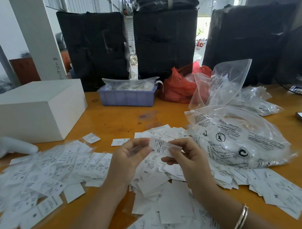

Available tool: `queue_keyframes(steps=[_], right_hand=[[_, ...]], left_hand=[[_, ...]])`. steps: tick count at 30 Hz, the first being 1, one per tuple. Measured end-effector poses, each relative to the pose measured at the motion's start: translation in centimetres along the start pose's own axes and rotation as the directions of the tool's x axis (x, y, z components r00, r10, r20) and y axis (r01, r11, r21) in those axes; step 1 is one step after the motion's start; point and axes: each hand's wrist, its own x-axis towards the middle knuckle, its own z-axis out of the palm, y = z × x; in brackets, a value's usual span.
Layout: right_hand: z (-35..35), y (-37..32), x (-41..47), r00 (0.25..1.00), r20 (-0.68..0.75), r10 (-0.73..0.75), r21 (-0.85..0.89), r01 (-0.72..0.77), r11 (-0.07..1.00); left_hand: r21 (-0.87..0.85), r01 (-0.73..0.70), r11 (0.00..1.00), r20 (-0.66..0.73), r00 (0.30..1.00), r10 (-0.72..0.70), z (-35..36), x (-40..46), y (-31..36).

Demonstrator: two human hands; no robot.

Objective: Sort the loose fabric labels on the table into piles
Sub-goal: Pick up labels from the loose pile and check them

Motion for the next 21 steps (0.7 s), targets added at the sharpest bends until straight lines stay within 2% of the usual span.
queue_keyframes(steps=[6,10,13,18,21], right_hand=[[-0.4,0.09,0.24,0.995,0.073,-0.062,-0.217,0.076,0.973],[-0.52,0.02,0.2,0.992,0.108,-0.068,-0.271,0.095,0.958],[-0.64,-0.01,0.39,0.998,0.068,-0.02,-0.203,0.034,0.979],[-1.03,-0.12,0.71,0.999,-0.005,0.054,-0.036,-0.055,0.998],[-0.77,-0.32,0.58,0.997,-0.029,0.076,0.044,-0.074,0.996]], left_hand=[[-0.022,0.002,1.0,-0.02,1.0,-0.002,-0.07,-0.04,0.22],[0.06,0.008,0.998,0.03,1.0,-0.01,0.06,0.0,0.2],[0.097,0.028,0.995,0.053,0.998,-0.033,0.18,-0.13,0.28],[0.113,0.055,0.992,-0.005,0.998,-0.055,0.0,-0.2,0.64],[0.069,0.052,0.996,0.002,0.999,-0.052,0.11,-0.3,0.76]])
